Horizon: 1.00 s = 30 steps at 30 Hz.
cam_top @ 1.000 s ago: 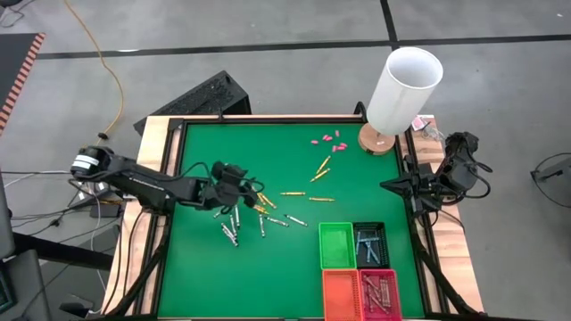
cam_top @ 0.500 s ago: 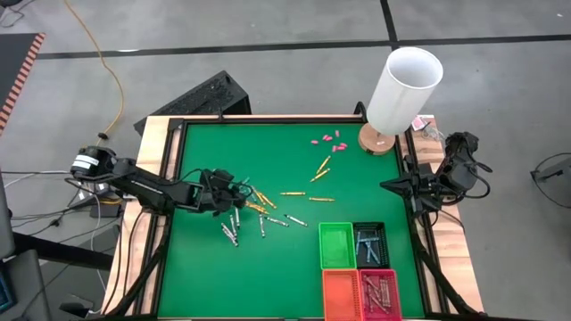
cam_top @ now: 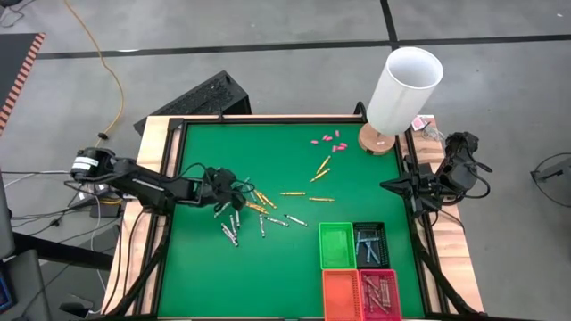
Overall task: Sort crayons
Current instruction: Put the blue crayon into the black bin
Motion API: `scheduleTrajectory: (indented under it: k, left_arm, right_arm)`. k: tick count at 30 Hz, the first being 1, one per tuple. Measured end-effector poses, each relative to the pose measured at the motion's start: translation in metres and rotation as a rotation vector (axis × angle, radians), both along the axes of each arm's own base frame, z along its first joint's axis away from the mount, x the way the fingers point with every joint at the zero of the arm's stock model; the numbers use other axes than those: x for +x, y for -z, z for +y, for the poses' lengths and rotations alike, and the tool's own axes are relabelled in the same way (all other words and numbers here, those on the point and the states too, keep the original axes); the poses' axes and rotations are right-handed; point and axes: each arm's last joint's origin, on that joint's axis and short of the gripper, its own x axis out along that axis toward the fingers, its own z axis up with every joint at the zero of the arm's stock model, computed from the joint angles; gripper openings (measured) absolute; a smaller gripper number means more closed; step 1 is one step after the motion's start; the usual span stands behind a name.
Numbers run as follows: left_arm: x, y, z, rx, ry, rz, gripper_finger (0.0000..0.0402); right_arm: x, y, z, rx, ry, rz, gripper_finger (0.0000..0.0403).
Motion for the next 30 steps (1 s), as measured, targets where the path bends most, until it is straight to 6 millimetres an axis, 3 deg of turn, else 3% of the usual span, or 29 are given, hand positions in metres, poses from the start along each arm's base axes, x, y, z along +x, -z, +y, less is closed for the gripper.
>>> scheduleTrajectory:
  k: [14, 22, 26, 30]
  left_arm:
    - [0.000, 0.002, 0.010, -0.043, 0.046, 0.035, 0.0154]
    - [0.005, 0.023, 0.010, -0.081, 0.017, 0.096, 0.0150]
    - [0.006, 0.030, 0.010, -0.085, -0.029, 0.118, 0.0123]
    - [0.007, 0.028, 0.011, -0.085, -0.040, 0.103, 0.0066]
  right_arm:
    - [0.000, 0.000, 0.000, 0.000, 0.000, 0.000, 0.0000]
    - [0.000, 0.000, 0.000, -0.001, 0.000, 0.000, 0.0000]
    - [0.000, 0.000, 0.000, -0.001, 0.000, 0.000, 0.0000]
    - [0.000, 0.000, 0.000, -0.001, 0.000, 0.000, 0.0000]
